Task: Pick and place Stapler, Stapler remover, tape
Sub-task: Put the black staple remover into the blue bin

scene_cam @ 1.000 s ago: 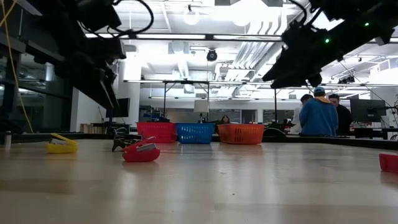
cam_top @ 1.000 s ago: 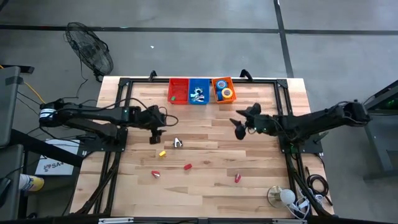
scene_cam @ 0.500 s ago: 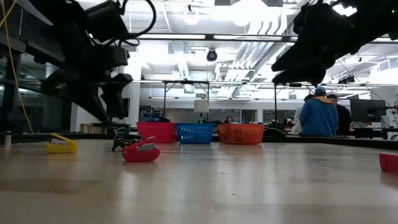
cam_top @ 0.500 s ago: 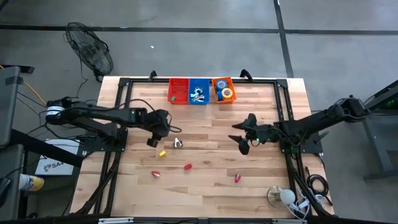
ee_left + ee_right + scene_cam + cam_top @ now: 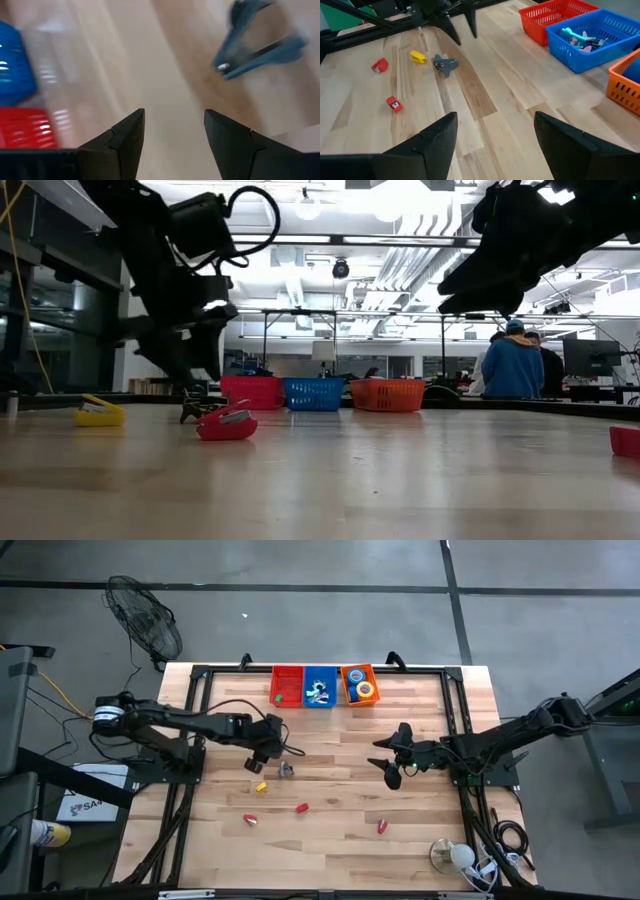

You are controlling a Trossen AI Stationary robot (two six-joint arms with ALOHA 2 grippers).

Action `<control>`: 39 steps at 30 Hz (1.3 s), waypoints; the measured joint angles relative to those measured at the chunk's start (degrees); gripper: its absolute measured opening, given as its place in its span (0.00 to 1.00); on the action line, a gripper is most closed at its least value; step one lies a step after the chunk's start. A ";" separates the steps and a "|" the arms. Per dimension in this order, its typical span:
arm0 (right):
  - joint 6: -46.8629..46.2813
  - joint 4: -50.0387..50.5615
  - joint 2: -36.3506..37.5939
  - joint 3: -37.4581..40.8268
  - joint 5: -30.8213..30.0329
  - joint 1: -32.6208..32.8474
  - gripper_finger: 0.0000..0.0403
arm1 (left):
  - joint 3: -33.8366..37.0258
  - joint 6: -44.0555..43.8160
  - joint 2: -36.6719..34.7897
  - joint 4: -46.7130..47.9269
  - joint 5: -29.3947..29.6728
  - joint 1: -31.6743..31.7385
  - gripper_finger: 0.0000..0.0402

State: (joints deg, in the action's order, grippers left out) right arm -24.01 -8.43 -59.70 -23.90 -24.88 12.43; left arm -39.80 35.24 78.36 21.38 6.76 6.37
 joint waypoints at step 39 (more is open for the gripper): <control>3.47 1.70 -0.02 0.00 1.31 0.00 0.63 | -0.24 29.48 6.54 -4.46 -11.98 -0.03 0.50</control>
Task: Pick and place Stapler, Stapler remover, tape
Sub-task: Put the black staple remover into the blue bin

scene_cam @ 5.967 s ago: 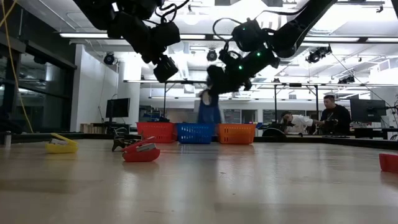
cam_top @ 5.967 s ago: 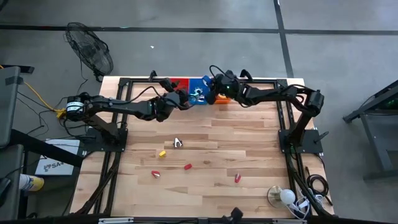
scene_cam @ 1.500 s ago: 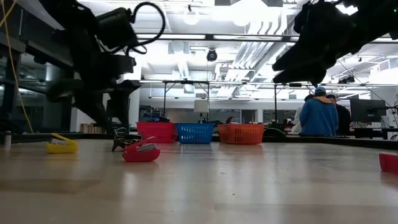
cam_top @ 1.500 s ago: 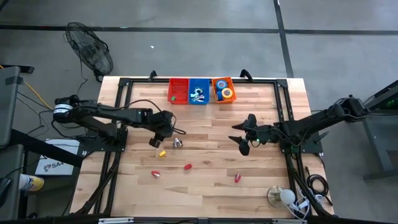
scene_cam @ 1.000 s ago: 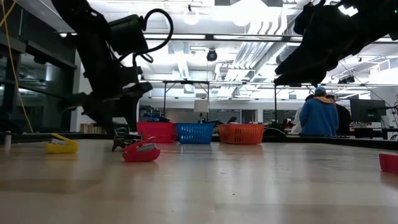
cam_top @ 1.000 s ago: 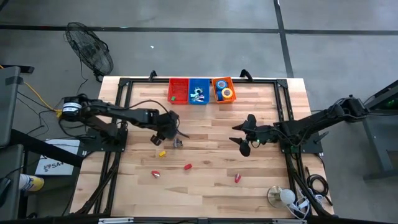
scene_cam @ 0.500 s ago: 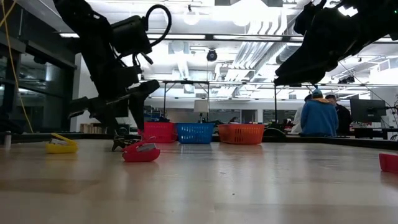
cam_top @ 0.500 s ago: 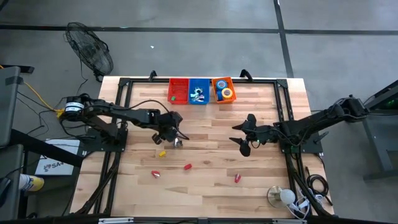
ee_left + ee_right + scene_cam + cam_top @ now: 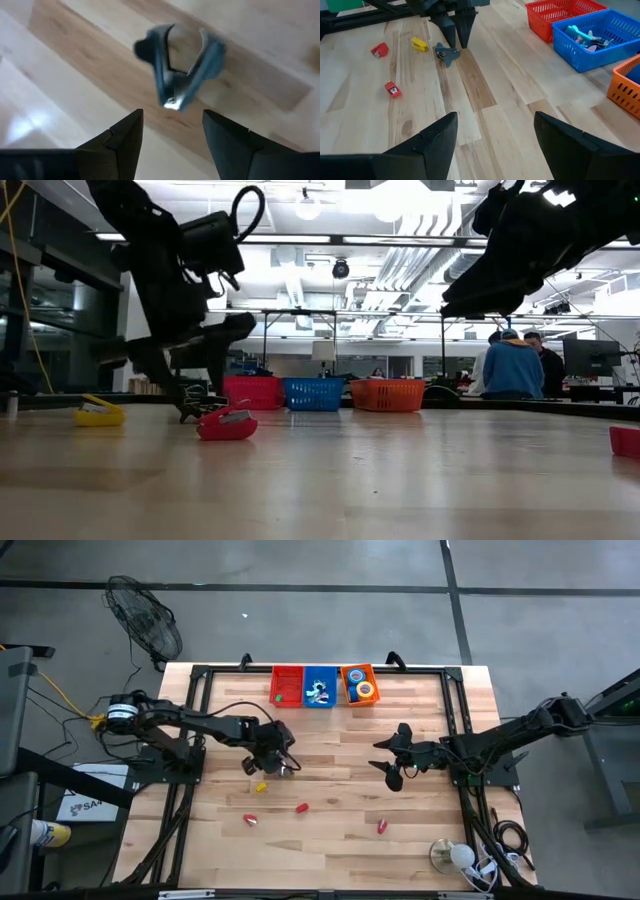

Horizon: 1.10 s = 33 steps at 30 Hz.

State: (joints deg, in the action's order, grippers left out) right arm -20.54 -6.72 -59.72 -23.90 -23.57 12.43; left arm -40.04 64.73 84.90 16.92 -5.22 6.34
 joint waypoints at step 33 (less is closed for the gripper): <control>-0.52 -0.85 0.00 0.07 -0.04 -0.02 0.63 | 0.00 -3.86 3.55 -7.92 -14.84 -2.02 0.31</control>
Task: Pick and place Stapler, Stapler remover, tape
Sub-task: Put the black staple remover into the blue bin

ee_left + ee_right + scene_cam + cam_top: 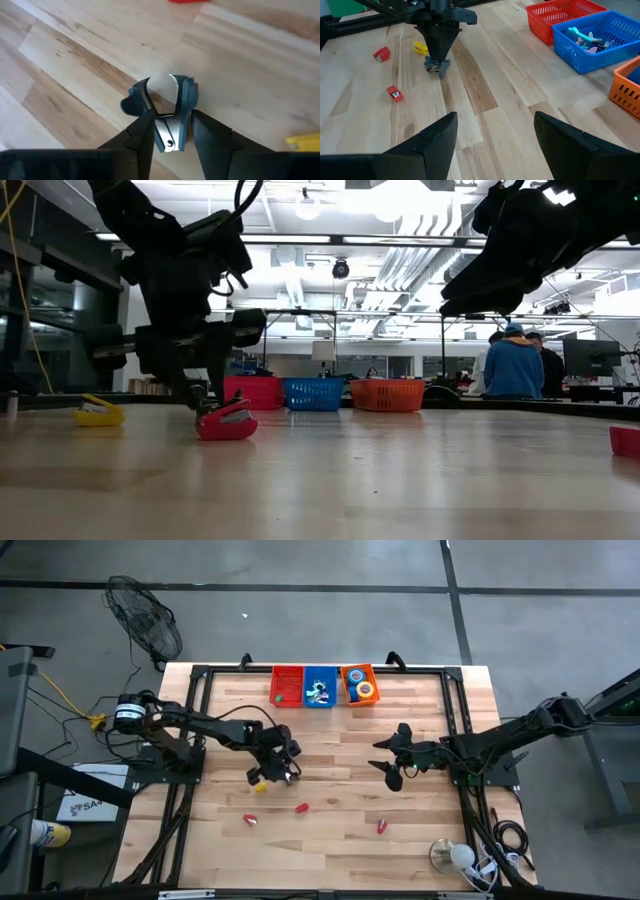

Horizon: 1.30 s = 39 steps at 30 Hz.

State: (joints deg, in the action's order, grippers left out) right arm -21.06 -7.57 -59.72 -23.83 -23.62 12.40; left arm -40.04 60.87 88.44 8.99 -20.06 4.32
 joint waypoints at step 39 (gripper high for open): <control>-3.54 1.75 0.00 -0.02 2.51 0.00 0.63 | -0.24 -13.24 -0.56 -1.32 5.58 0.07 0.53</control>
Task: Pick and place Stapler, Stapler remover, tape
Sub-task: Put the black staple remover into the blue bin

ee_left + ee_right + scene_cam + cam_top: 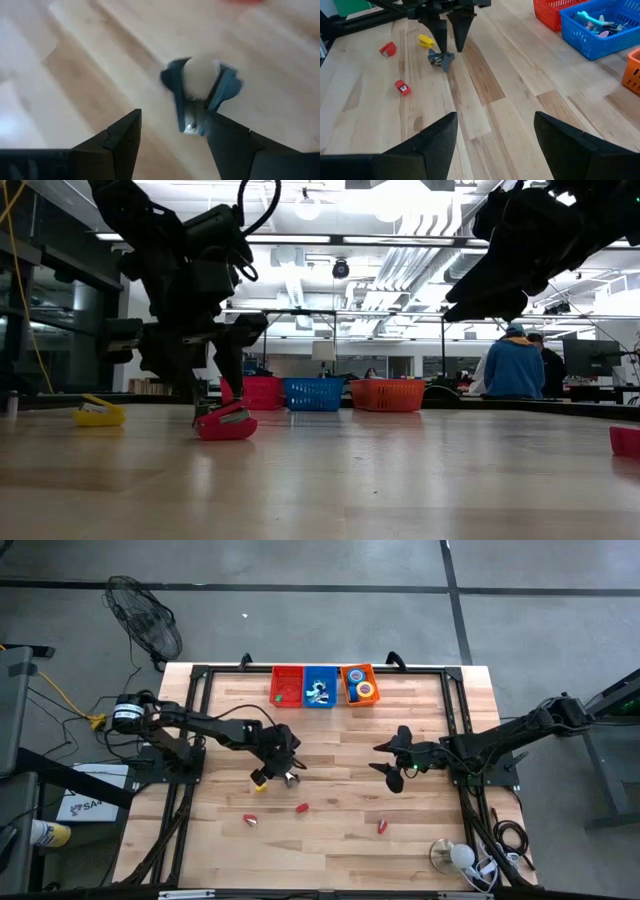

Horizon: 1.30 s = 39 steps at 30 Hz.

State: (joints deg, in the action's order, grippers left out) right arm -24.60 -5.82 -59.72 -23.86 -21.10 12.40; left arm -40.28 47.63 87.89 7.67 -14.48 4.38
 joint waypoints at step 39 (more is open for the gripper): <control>-0.46 0.74 0.02 -0.04 0.66 0.02 0.63 | -8.41 9.56 4.69 13.11 -3.33 -0.44 0.53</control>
State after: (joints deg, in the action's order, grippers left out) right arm -25.06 -5.08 -59.70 -23.90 -20.44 12.43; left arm -48.69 57.19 92.58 20.79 -17.81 3.95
